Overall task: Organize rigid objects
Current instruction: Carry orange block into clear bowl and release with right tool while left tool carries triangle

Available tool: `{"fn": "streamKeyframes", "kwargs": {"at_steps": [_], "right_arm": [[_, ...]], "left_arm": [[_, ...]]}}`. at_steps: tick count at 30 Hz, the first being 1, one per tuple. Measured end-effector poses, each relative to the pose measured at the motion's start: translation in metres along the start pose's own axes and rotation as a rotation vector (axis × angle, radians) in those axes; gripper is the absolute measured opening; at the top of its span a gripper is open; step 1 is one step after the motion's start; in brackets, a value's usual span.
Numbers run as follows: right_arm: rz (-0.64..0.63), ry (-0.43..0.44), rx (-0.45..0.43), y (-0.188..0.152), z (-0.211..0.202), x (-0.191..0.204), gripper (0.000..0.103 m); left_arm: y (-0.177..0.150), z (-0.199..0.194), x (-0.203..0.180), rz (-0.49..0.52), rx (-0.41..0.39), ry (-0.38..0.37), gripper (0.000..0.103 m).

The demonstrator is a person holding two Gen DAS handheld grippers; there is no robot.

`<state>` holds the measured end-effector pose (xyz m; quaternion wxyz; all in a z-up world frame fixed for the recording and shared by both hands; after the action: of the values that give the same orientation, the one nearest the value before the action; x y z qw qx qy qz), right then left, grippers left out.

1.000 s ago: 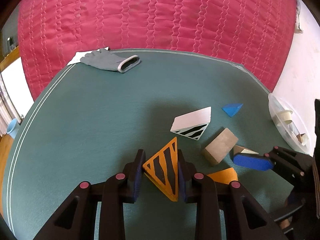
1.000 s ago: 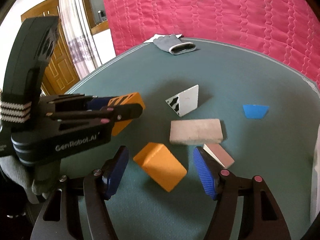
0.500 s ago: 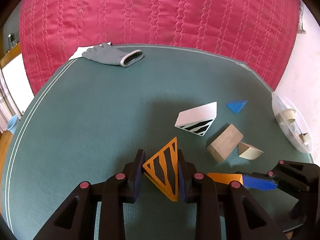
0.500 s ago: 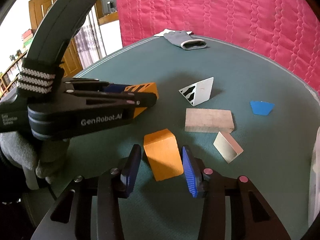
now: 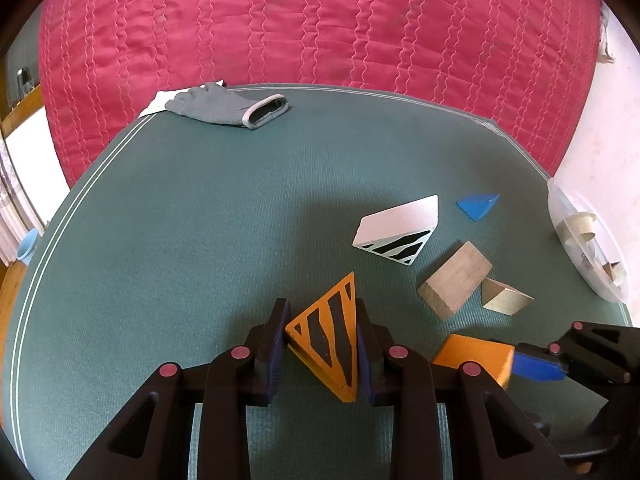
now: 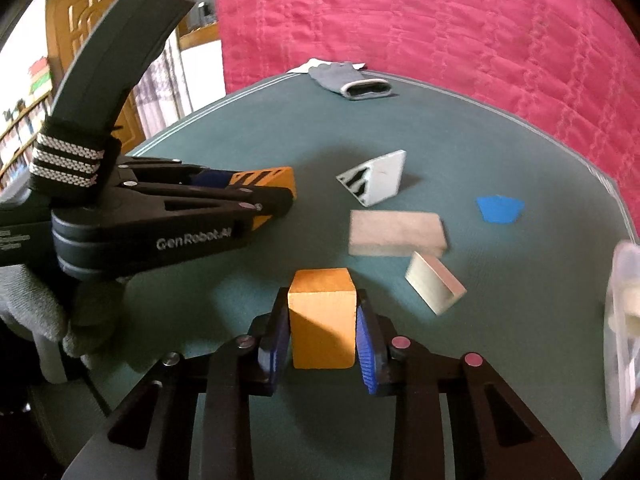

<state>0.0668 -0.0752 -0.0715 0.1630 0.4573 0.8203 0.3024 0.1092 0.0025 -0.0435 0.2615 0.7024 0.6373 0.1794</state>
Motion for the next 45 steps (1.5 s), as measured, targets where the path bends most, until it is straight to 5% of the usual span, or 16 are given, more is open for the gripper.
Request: {"fn": "streamKeyframes", "kwargs": {"at_steps": [9,18,45], "right_arm": [[0.155,0.031,-0.049,-0.014,-0.027,-0.034,0.031],[0.259,0.018,-0.12,-0.019,-0.056,-0.064,0.031],[0.573,-0.211,-0.237,-0.072,-0.13,-0.203,0.031]], "left_arm": [[-0.003,0.0,-0.004,0.015,-0.004,0.009,0.037],[-0.005,-0.002,-0.009,0.031,-0.012,0.022,0.031],[0.004,-0.017,-0.091,0.166,-0.037,-0.059,0.031]]}}
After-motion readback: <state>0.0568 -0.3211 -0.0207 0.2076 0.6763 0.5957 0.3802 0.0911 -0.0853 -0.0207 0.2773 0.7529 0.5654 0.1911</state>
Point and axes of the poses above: each gripper's, at about its wrist camera, not at the fingertips, and z roughly the way its jaws point, x to its left, y to its top, the point moved 8 cm from there along z, roughly the way its jaws point, and after that the axes turned 5 degrees about x, right-handed, at the moved point
